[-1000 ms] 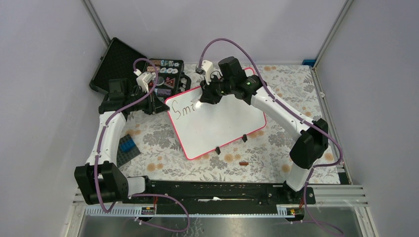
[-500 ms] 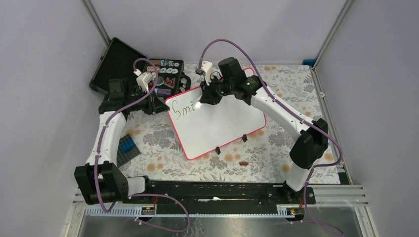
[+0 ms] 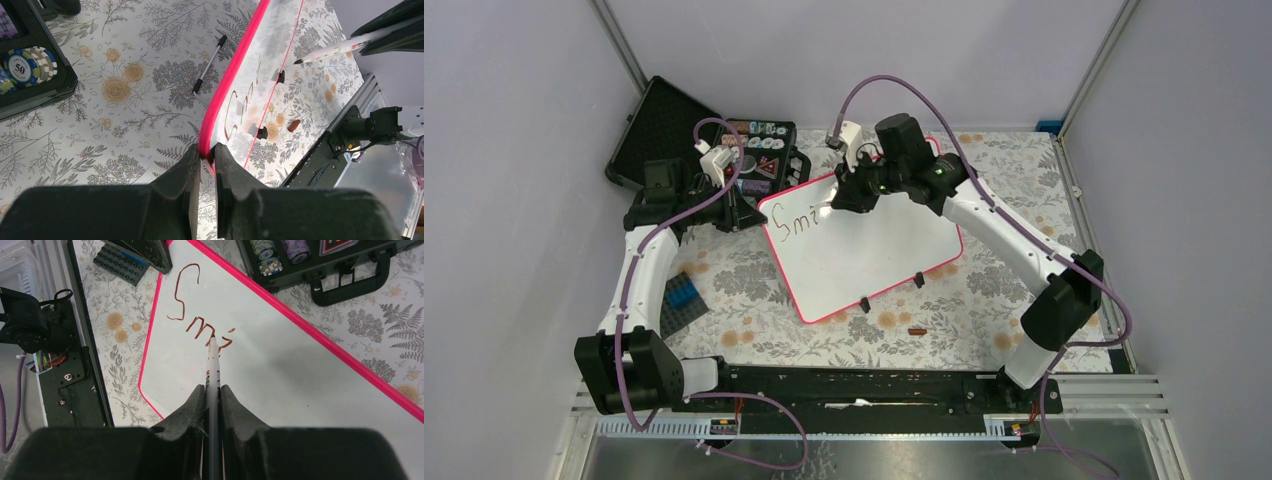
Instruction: Write a sentence on the whiteboard
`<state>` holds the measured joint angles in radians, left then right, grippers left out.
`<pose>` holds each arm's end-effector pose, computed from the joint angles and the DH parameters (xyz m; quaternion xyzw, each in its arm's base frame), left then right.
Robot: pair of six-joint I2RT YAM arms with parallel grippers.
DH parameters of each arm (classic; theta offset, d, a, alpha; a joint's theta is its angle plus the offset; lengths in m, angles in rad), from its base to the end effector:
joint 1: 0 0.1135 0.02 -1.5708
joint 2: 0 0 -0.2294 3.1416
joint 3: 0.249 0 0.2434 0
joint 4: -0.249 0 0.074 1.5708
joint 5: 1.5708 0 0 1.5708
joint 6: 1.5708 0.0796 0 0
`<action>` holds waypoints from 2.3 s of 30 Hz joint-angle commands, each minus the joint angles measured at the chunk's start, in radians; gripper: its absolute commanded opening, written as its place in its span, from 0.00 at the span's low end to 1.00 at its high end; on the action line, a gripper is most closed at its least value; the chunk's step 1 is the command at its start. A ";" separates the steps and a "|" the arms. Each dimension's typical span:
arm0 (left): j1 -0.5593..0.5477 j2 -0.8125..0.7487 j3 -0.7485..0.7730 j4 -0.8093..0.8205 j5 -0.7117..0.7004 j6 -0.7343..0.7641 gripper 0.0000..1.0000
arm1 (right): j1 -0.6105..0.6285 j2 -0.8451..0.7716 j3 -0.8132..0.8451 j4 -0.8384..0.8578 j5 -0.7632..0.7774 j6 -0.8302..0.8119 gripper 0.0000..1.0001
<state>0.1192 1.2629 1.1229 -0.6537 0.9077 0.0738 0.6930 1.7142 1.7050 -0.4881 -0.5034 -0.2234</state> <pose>0.2842 -0.0291 0.2709 0.1472 0.8353 -0.3711 0.3780 0.2952 0.2950 0.3298 -0.4824 0.6901 0.3234 0.4319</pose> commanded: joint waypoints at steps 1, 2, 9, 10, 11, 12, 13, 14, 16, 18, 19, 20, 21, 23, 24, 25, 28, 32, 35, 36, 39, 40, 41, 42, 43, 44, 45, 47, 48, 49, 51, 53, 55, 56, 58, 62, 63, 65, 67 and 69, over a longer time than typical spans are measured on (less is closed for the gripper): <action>0.003 -0.032 0.005 0.055 -0.015 0.032 0.00 | -0.030 -0.058 -0.002 0.017 -0.024 0.008 0.00; 0.003 -0.034 0.006 0.055 -0.014 0.032 0.00 | -0.037 -0.056 -0.002 0.017 -0.022 0.007 0.00; 0.003 -0.039 0.003 0.055 -0.016 0.033 0.00 | -0.047 -0.036 0.007 0.019 0.004 -0.003 0.00; 0.003 -0.040 0.001 0.055 -0.016 0.034 0.00 | -0.047 -0.033 0.009 0.019 0.009 -0.003 0.00; 0.004 -0.040 0.002 0.055 -0.016 0.034 0.00 | -0.048 -0.029 0.010 0.017 0.011 -0.003 0.00; 0.004 -0.040 0.001 0.056 -0.016 0.034 0.00 | -0.048 -0.026 0.012 0.018 0.016 -0.005 0.00; 0.004 -0.040 -0.001 0.055 -0.015 0.034 0.00 | -0.048 -0.021 0.015 0.018 0.019 -0.004 0.00; 0.003 -0.040 0.000 0.055 -0.016 0.033 0.00 | -0.048 -0.016 0.019 0.018 0.020 -0.004 0.00; 0.002 -0.039 -0.001 0.055 -0.016 0.033 0.00 | -0.048 -0.008 0.025 0.019 0.021 -0.002 0.00; 0.002 -0.039 0.000 0.055 -0.016 0.033 0.00 | -0.048 -0.002 0.027 0.024 0.021 -0.002 0.00; 0.003 -0.039 -0.001 0.056 -0.015 0.033 0.00 | -0.047 -0.001 0.027 0.026 0.023 -0.003 0.00; 0.003 -0.039 0.000 0.055 -0.015 0.034 0.00 | -0.047 0.002 0.030 0.026 0.024 -0.002 0.00; 0.004 -0.039 0.000 0.055 -0.016 0.034 0.00 | -0.047 0.007 0.032 0.026 0.025 -0.002 0.00; 0.003 -0.039 0.000 0.055 -0.016 0.033 0.00 | -0.048 0.010 0.031 0.029 0.025 -0.003 0.00; 0.003 -0.037 0.000 0.055 -0.016 0.033 0.00 | -0.048 0.010 0.030 0.033 0.025 -0.001 0.00; 0.003 -0.037 0.001 0.055 -0.015 0.033 0.00 | -0.047 0.011 0.029 0.035 0.027 -0.002 0.00; 0.004 -0.036 -0.001 0.055 -0.015 0.034 0.00 | -0.048 0.015 0.029 0.044 0.031 -0.002 0.00; 0.003 -0.034 0.000 0.055 -0.015 0.035 0.00 | -0.047 0.019 0.039 0.046 0.022 0.000 0.00; 0.003 -0.034 -0.001 0.055 -0.015 0.035 0.00 | -0.048 0.022 0.049 0.046 0.023 0.003 0.00; 0.004 -0.034 -0.002 0.055 -0.016 0.035 0.00 | -0.047 0.025 0.050 0.046 0.024 0.003 0.00; 0.003 -0.034 -0.001 0.055 -0.017 0.034 0.00 | -0.048 0.028 0.054 0.047 0.028 0.000 0.00; 0.003 -0.033 -0.001 0.055 -0.016 0.034 0.00 | -0.048 0.030 0.055 0.047 0.029 0.000 0.00; 0.003 -0.034 -0.002 0.055 -0.016 0.035 0.00 | -0.047 0.031 0.056 0.047 0.030 -0.001 0.00; 0.003 -0.034 -0.002 0.055 -0.018 0.035 0.00 | -0.048 0.031 0.057 0.051 0.030 0.002 0.00; 0.003 -0.034 -0.002 0.055 -0.018 0.035 0.00 | -0.048 0.033 0.058 0.051 0.032 0.001 0.00; 0.004 -0.034 -0.002 0.055 -0.018 0.035 0.00 | -0.048 0.034 0.060 0.052 0.032 0.002 0.00; 0.004 -0.034 -0.002 0.055 -0.017 0.035 0.00 | -0.048 0.038 0.063 0.051 0.034 0.002 0.00; 0.003 -0.033 -0.003 0.055 -0.019 0.035 0.00 | -0.048 0.042 0.063 0.052 0.039 0.001 0.00; 0.003 -0.034 -0.002 0.055 -0.019 0.035 0.00 | -0.048 0.043 0.064 0.052 0.040 0.000 0.00; 0.003 -0.034 -0.002 0.055 -0.019 0.035 0.00 | -0.047 0.044 0.064 0.053 0.039 -0.001 0.00; 0.003 -0.034 -0.002 0.056 -0.019 0.035 0.00 | -0.048 0.048 0.062 0.052 0.042 0.000 0.00; 0.002 -0.033 0.000 0.054 -0.018 0.035 0.00 | -0.048 0.051 0.058 0.052 0.039 0.001 0.00; 0.003 -0.031 0.001 0.055 -0.018 0.034 0.00 | -0.047 0.052 0.050 0.052 0.035 0.001 0.00; 0.004 -0.031 0.001 0.055 -0.018 0.035 0.00 | -0.048 0.052 0.044 0.052 0.034 0.000 0.00; 0.003 -0.031 0.000 0.055 -0.018 0.035 0.00 | -0.047 0.046 0.031 0.052 0.032 -0.002 0.00; 0.003 -0.028 0.000 0.056 -0.018 0.035 0.00 | -0.048 0.036 0.010 0.052 0.030 -0.007 0.00; 0.003 -0.028 0.002 0.055 -0.018 0.035 0.00 | -0.047 0.033 0.004 0.051 0.031 -0.009 0.00; 0.003 -0.026 0.003 0.055 -0.017 0.034 0.00 | -0.048 0.028 -0.005 0.052 0.027 -0.008 0.00; 0.003 -0.025 0.002 0.056 -0.017 0.035 0.00 | -0.048 0.023 -0.019 0.052 0.021 -0.008 0.00; 0.005 -0.025 0.004 0.056 -0.018 0.034 0.00 | -0.048 0.017 -0.033 0.056 0.020 -0.008 0.00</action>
<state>0.1192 1.2518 1.1187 -0.6540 0.9028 0.0742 0.6476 1.7535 1.6997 -0.4580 -0.4938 -0.2237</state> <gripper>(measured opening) 0.136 0.191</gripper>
